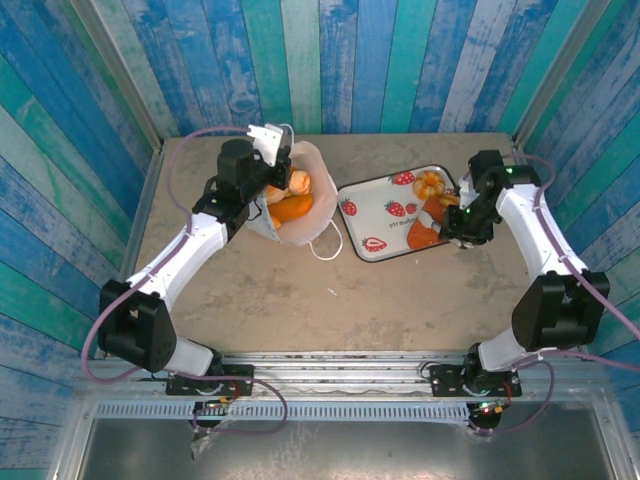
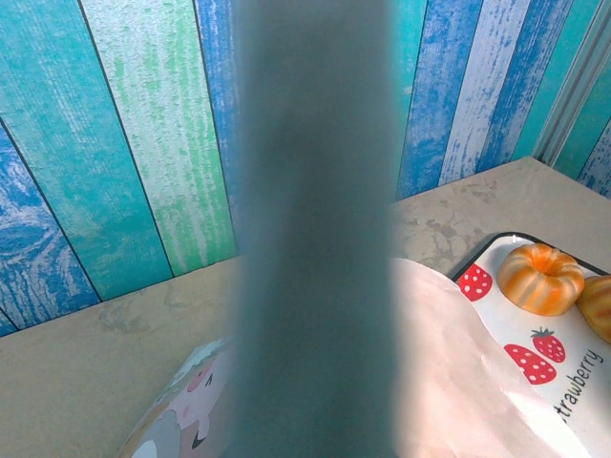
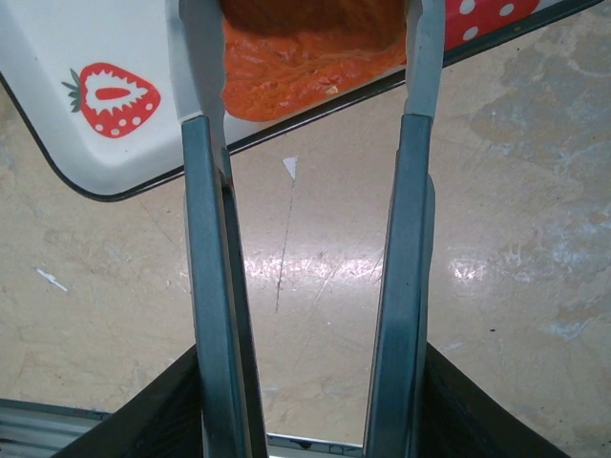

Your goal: Take the fake bread out of the paper bag

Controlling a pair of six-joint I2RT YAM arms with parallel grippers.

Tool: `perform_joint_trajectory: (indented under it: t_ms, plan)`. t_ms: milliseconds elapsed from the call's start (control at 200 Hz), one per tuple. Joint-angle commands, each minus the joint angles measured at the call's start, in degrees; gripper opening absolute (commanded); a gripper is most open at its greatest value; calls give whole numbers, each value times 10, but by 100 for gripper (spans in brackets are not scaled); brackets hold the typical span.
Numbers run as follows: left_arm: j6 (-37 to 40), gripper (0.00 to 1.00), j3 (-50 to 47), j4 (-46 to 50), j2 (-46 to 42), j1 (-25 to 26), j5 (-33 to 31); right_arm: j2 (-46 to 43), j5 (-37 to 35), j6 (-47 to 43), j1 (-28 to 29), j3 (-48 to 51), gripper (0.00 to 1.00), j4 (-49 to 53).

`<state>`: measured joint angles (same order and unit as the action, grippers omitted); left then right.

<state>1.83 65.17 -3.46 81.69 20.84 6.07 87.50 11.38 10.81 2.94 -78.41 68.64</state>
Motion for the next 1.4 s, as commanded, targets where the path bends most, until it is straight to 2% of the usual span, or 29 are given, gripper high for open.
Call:
perform_joint_trajectory:
  t_ms: [0, 416, 661, 1067, 1392]
  plan:
    - [-1, 0, -3, -26, -8, 0, -8, 8, -11, -10, -5, 2, 51, -3]
    - [0, 0, 0, -26, -3, 0, -8, 40, -9, -12, -5, -12, 55, -18]
    - [1, 0, 0, -25, -4, 0, -11, 40, -8, -13, -5, -13, 51, -19]
    - [-2, 0, 5, -24, -3, 0, -13, 39, 40, -40, -5, 2, 47, -51]
    - [-1, 0, 8, -20, -7, 0, -13, 31, 5, -25, -5, 8, 54, -48]
